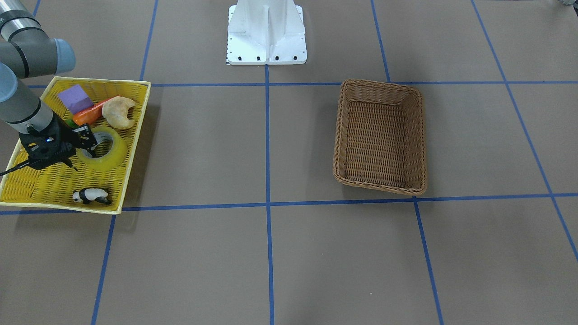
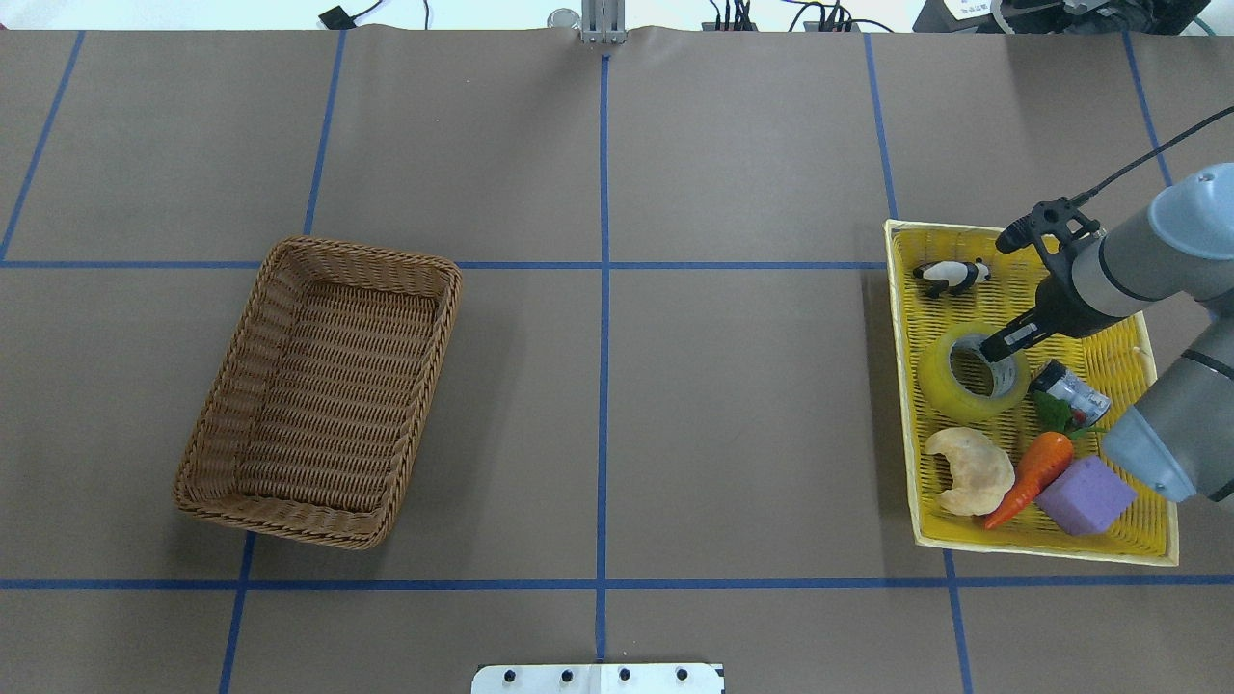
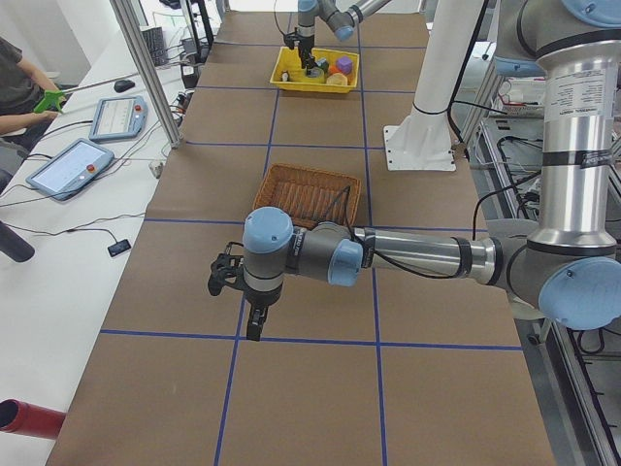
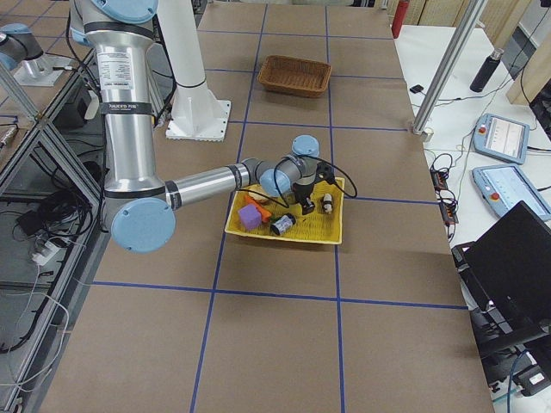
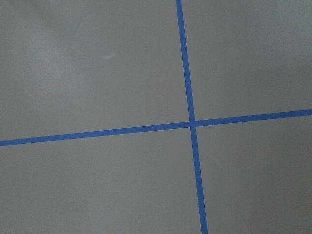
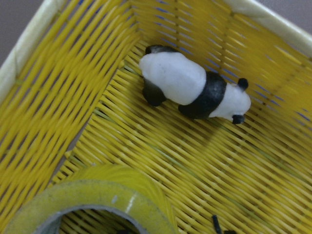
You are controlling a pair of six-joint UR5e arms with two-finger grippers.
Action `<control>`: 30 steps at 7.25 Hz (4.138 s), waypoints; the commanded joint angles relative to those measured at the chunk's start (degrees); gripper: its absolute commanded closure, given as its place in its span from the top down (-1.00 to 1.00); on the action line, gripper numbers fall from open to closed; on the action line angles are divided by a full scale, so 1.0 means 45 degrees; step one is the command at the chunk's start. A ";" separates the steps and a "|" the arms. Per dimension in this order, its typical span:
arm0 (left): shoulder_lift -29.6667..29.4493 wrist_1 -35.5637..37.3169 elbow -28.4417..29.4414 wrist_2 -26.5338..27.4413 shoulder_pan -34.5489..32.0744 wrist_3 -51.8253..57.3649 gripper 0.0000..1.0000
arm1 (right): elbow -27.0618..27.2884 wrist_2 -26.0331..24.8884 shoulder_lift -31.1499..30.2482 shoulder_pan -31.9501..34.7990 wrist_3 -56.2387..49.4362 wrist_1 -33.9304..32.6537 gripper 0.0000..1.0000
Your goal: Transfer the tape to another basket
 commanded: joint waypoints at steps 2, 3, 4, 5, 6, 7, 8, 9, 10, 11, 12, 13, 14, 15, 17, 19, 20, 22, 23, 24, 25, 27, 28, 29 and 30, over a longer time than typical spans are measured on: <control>-0.0001 0.0004 -0.0207 -0.0016 0.0000 -0.0297 0.97 | 0.0113 0.0146 -0.0105 0.0042 -0.0011 -0.0002 -1.00; -0.0001 -0.0016 -0.0246 -0.0035 0.0000 -0.0472 0.97 | 0.0327 0.0592 -0.0086 0.0333 -0.0011 -0.0060 -1.00; -0.0020 0.0004 -0.0305 -0.0035 0.0000 -0.0531 0.97 | 0.0406 0.1795 0.0030 0.1283 0.0009 -0.0080 -1.00; -0.0020 -0.0016 -0.0344 -0.0035 0.0000 -0.0532 0.97 | 0.0427 0.2851 0.0012 0.2143 0.0009 -0.0080 -1.00; -0.0040 -0.0016 -0.0344 -0.0035 0.0019 -0.0551 0.97 | 0.0659 0.3055 0.0031 0.2306 0.0028 -0.0080 -1.00; -0.0195 -0.0035 -0.0402 -0.0074 0.0019 -0.1112 0.97 | 0.0738 0.3328 0.0167 0.2308 0.0183 -0.0080 -1.00; -0.0312 -0.0538 -0.0422 -0.1544 0.0058 -0.2104 0.97 | 0.0623 0.3949 0.0748 0.2308 0.0726 -0.0119 -1.00; -0.0584 -0.0968 -0.0384 -0.3202 0.0097 -0.3293 0.97 | 0.0603 0.4303 0.1721 0.2289 0.2530 -0.0100 -1.00; -0.0993 -0.1127 -0.0442 -0.3644 0.0117 -0.4195 0.97 | 0.0583 0.4404 0.2581 0.2231 0.3688 -0.0042 -1.00; -0.1287 -0.1110 -0.0442 -0.4190 0.0291 -0.4475 0.97 | 0.0583 0.4907 0.3054 0.1979 0.4493 0.0036 -1.00; -0.1541 -0.1071 -0.0423 -0.5066 0.0389 -0.4787 0.97 | 0.0602 0.5821 0.3658 0.1860 0.5197 0.0076 -1.00; -0.2047 -0.1070 -0.0384 -0.6293 0.0506 -0.5544 0.97 | 0.0661 0.6546 0.4167 0.1840 0.5784 0.0076 -1.00; -0.2767 -0.1109 -0.0403 -0.7156 0.0817 -0.6828 0.97 | 0.0584 0.7230 0.4597 0.1801 0.5906 0.0076 -1.00; -0.3277 -0.1129 -0.0519 -0.7435 0.1149 -0.7711 0.96 | 0.0583 0.7720 0.4950 0.1742 0.6023 0.0057 -1.00; -0.4623 -0.1305 -0.0636 -0.8159 0.1987 -0.9410 0.96 | 0.0563 0.8289 0.5731 0.1489 0.6627 0.0057 -1.00; -0.5252 -0.1305 -0.1280 -0.8180 0.3138 -1.0003 0.96 | 0.0583 0.8525 0.6143 0.1080 0.6669 0.0076 -1.00; -0.5738 -0.1924 -0.1089 -0.8103 0.3608 -0.9966 0.96 | 0.0564 0.8526 0.6357 0.0904 0.6688 0.0076 -1.00; -0.6092 -0.5253 0.0508 -0.8005 0.3769 -1.0139 0.97 | 0.0563 0.8526 0.6612 0.0630 0.6708 0.0076 -1.00; -0.6462 -0.5443 0.0476 -0.8004 0.3963 -1.1495 0.97 | 0.0563 0.8526 0.6787 0.0532 0.6727 0.0076 -1.00; -0.7046 -0.5484 0.0418 -0.8024 0.4158 -1.2746 0.97 | 0.0563 0.8526 0.7002 0.0453 0.6844 0.0076 -1.00; -0.7612 -0.5523 0.0417 -0.8024 0.4508 -1.3300 0.97 | 0.0563 0.8526 0.7236 0.0375 0.7057 0.0076 -1.00; -0.7775 -0.7345 0.0455 -0.6901 0.4706 -1.3462 0.97 | 0.0563 0.8526 0.7375 0.0297 0.7079 0.0076 -1.00; -0.7310 -0.9506 0.0862 -0.5344 0.5267 -1.3423 0.97 | 0.0563 0.8526 0.7375 0.0296 0.7079 0.0076 -1.00; -0.7170 -1.2254 0.2085 -0.4284 0.5698 -1.3519 0.97 | 0.0583 0.8526 0.7394 0.0296 0.7060 0.0096 -1.00; -0.7091 -1.4215 0.2696 -0.4003 0.5741 -1.5319 0.97 | 0.0583 0.8526 0.7395 0.0296 0.7060 0.0308 -1.00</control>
